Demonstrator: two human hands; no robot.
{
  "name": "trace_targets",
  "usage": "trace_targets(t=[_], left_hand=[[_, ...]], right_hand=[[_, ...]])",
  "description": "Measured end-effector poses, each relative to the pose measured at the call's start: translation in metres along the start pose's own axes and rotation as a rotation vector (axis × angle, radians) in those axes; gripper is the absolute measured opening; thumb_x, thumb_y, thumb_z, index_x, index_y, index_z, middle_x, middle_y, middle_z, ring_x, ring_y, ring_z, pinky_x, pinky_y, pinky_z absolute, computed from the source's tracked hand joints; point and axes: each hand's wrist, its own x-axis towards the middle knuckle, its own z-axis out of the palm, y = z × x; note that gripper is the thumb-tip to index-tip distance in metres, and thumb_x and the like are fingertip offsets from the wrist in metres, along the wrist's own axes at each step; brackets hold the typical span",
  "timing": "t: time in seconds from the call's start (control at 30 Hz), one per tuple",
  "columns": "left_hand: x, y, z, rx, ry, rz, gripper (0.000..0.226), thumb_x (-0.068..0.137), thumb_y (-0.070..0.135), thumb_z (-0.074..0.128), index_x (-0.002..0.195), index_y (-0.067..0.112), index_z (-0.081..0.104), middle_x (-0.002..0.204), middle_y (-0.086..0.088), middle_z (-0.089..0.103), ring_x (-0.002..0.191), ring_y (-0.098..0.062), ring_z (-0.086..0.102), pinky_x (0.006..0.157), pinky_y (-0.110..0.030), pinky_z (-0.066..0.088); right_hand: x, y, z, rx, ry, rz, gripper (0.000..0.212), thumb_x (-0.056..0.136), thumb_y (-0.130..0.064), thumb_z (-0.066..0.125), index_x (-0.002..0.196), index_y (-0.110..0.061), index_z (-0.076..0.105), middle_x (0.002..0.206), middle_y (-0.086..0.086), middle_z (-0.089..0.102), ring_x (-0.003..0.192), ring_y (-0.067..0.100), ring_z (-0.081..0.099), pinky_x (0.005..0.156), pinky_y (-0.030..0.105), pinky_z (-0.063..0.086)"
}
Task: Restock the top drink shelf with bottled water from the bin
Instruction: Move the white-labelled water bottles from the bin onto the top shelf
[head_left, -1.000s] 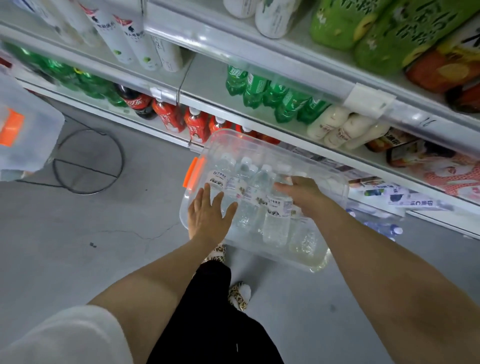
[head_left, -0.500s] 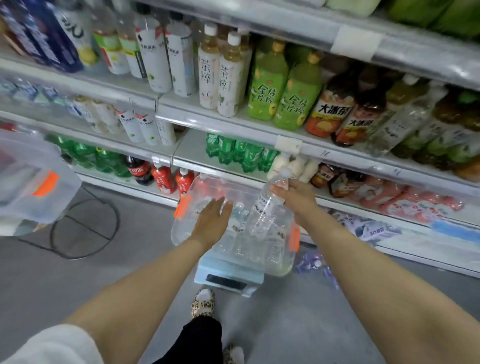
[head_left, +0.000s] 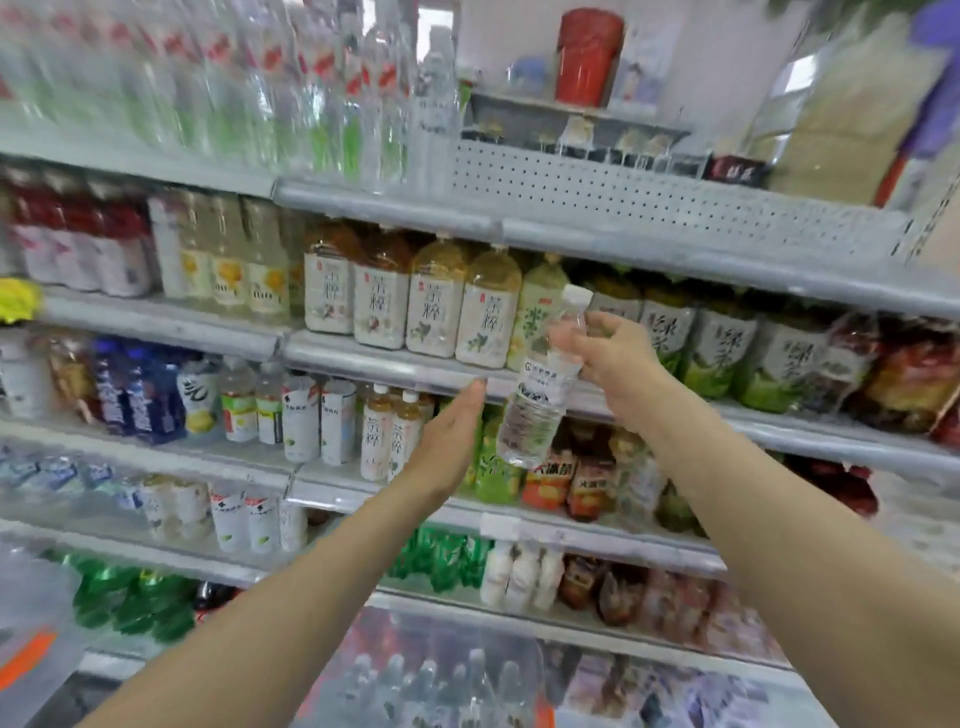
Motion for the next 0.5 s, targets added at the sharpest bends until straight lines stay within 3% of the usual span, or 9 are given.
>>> trace_targets(t=[0.13, 0.23, 0.3, 0.37, 0.4, 0.43, 0.5], left_hand=[[0.030, 0.057, -0.014, -0.059, -0.061, 0.140, 0.061, 0.096, 0.072, 0.021, 0.150, 0.047, 0.035, 0.154, 0.016, 0.036, 0.137, -0.008, 0.034, 0.111, -0.035, 0.024], [0.076, 0.098, -0.024, -0.136, -0.122, 0.206, 0.054, 0.105, 0.051, 0.031, 0.149, 0.022, 0.042, 0.153, 0.000, 0.041, 0.137, -0.018, 0.039, 0.117, -0.039, 0.026], [0.101, 0.117, -0.031, -0.204, -0.185, 0.209, 0.052, 0.106, 0.042, 0.035, 0.148, 0.012, 0.042, 0.153, -0.008, 0.042, 0.141, -0.025, 0.040, 0.118, -0.044, 0.029], [0.118, 0.135, -0.039, -0.170, -0.139, 0.278, 0.055, 0.103, 0.056, 0.032, 0.149, 0.027, 0.042, 0.150, 0.013, 0.045, 0.136, -0.008, 0.045, 0.111, -0.031, 0.038], [0.122, 0.142, -0.041, -0.146, -0.119, 0.312, 0.058, 0.100, 0.066, 0.028, 0.150, 0.038, 0.038, 0.147, 0.026, 0.042, 0.134, 0.002, 0.042, 0.108, -0.023, 0.035], [0.129, 0.147, -0.045, -0.121, -0.129, 0.370, 0.062, 0.096, 0.073, 0.024, 0.151, 0.046, 0.032, 0.147, 0.032, 0.037, 0.137, 0.006, 0.036, 0.110, -0.022, 0.029], [0.149, 0.151, -0.056, -0.111, -0.150, 0.463, 0.070, 0.092, 0.079, 0.020, 0.154, 0.046, 0.023, 0.157, 0.026, 0.027, 0.146, 0.001, 0.023, 0.122, -0.036, 0.019]], right_hand=[[0.022, -0.080, 0.003, 0.035, -0.022, -0.112, 0.047, 0.073, -0.020, 0.090, 0.116, -0.013, 0.071, 0.103, 0.003, 0.078, 0.092, 0.018, 0.075, 0.084, 0.035, 0.057], [0.046, -0.126, 0.012, 0.037, -0.013, -0.198, 0.052, 0.071, -0.024, 0.090, 0.118, -0.011, 0.071, 0.103, 0.004, 0.078, 0.090, 0.019, 0.076, 0.076, 0.033, 0.059], [0.065, -0.150, 0.017, 0.031, -0.029, -0.265, 0.041, 0.075, -0.024, 0.088, 0.111, -0.012, 0.074, 0.100, 0.002, 0.079, 0.091, 0.018, 0.076, 0.078, 0.033, 0.057], [0.087, -0.171, 0.022, 0.026, -0.041, -0.320, 0.027, 0.082, -0.021, 0.084, 0.106, -0.015, 0.075, 0.099, 0.001, 0.080, 0.090, 0.016, 0.076, 0.078, 0.031, 0.057], [0.100, -0.180, 0.024, 0.028, -0.042, -0.341, 0.024, 0.083, -0.020, 0.083, 0.106, -0.015, 0.076, 0.099, 0.001, 0.080, 0.090, 0.016, 0.077, 0.080, 0.032, 0.058], [0.113, -0.187, 0.027, 0.036, -0.041, -0.359, 0.024, 0.083, -0.019, 0.083, 0.106, -0.015, 0.076, 0.099, 0.001, 0.080, 0.091, 0.017, 0.077, 0.083, 0.035, 0.059], [0.141, -0.199, 0.036, 0.054, -0.047, -0.391, 0.026, 0.083, -0.018, 0.082, 0.108, -0.015, 0.076, 0.101, 0.003, 0.080, 0.096, 0.021, 0.076, 0.092, 0.042, 0.058]])
